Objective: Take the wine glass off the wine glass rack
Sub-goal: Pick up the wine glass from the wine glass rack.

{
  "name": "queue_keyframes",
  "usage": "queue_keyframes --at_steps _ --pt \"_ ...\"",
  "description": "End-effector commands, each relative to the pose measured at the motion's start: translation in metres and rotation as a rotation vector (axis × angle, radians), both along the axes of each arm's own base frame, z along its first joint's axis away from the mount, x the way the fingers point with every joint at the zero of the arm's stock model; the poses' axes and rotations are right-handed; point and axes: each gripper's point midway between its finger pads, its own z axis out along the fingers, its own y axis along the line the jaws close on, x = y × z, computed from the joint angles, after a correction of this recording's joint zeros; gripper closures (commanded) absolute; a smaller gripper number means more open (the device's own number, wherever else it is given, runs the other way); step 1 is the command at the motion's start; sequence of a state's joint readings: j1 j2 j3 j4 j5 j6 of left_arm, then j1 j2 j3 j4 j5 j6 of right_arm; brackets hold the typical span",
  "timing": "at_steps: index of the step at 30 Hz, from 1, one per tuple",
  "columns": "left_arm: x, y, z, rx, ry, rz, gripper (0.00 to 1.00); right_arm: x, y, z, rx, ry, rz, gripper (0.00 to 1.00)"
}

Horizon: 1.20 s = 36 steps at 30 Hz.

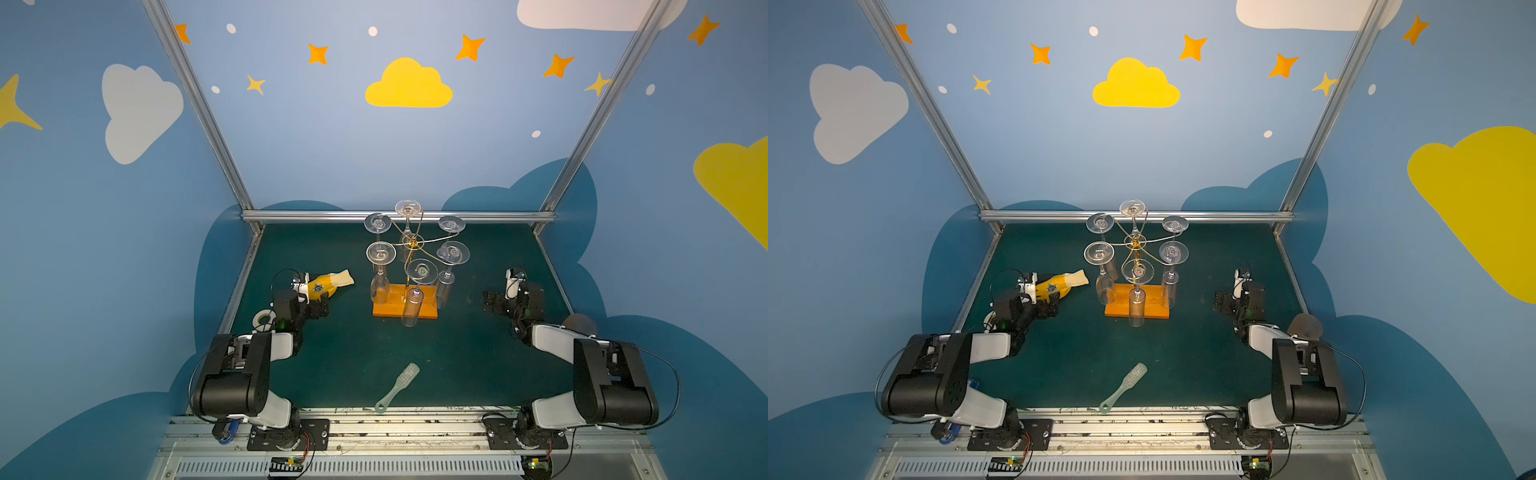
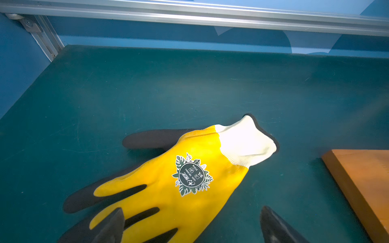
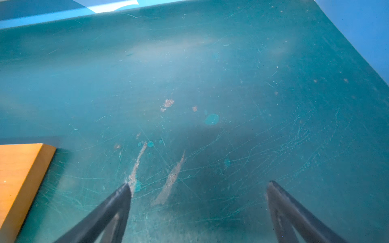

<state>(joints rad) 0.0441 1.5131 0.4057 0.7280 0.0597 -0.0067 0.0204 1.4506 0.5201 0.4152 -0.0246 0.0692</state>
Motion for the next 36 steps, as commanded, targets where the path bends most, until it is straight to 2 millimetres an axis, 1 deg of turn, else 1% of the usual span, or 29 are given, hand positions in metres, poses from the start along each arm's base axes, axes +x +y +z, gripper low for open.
queue_keyframes --at_steps 1,10,11,12,13,15,17,19,22,24,25,28,33,36 --pt "0.008 0.001 0.006 0.005 -0.022 -0.003 0.01 0.007 0.0 0.007 0.001 -0.024 0.005 0.02" --pt "0.007 0.001 0.007 0.007 -0.026 -0.001 0.01 0.007 0.0 0.007 0.001 -0.025 0.005 0.01" --pt "0.008 0.003 0.01 -0.007 -0.036 0.02 0.01 0.007 0.0 0.008 0.001 -0.029 0.005 0.02" --pt "0.011 0.005 0.021 0.0 -0.074 0.026 0.01 0.008 0.0 0.011 -0.006 -0.044 0.011 0.02" --pt "0.009 0.003 0.031 0.004 -0.073 0.018 0.01 0.009 0.002 0.019 -0.022 -0.068 0.031 0.02" --pt "0.002 0.006 0.055 -0.02 -0.03 0.056 0.01 0.009 0.01 0.042 -0.022 -0.092 0.085 0.02" --pt "-0.014 0.014 0.084 -0.063 -0.011 0.13 0.01 0.001 0.018 0.067 -0.001 -0.066 0.094 0.02" --pt "-0.03 0.015 0.114 -0.122 -0.06 0.164 0.01 -0.007 0.025 0.099 -0.001 -0.066 0.117 0.02" --pt "-0.053 0.007 0.154 -0.193 -0.148 0.136 0.01 -0.023 0.029 0.134 0.03 -0.048 0.112 0.02" --pt "-0.067 -0.004 0.171 -0.231 -0.167 0.082 0.01 -0.032 0.03 0.154 0.072 -0.052 0.09 0.02" --pt "-0.074 -0.009 0.179 -0.256 -0.171 0.066 0.01 -0.038 0.031 0.164 0.094 -0.05 0.082 0.02" --pt "-0.089 -0.018 0.189 -0.324 -0.152 0.039 0.01 -0.055 0.035 0.187 0.154 -0.027 0.083 0.02" --pt "-0.102 -0.044 0.208 -0.452 -0.116 -0.068 0.01 -0.077 0.044 0.22 0.228 -0.006 0.111 0.02" --pt "-0.107 -0.055 0.221 -0.505 -0.101 -0.12 0.01 -0.085 0.049 0.236 0.257 0.009 0.131 0.02"
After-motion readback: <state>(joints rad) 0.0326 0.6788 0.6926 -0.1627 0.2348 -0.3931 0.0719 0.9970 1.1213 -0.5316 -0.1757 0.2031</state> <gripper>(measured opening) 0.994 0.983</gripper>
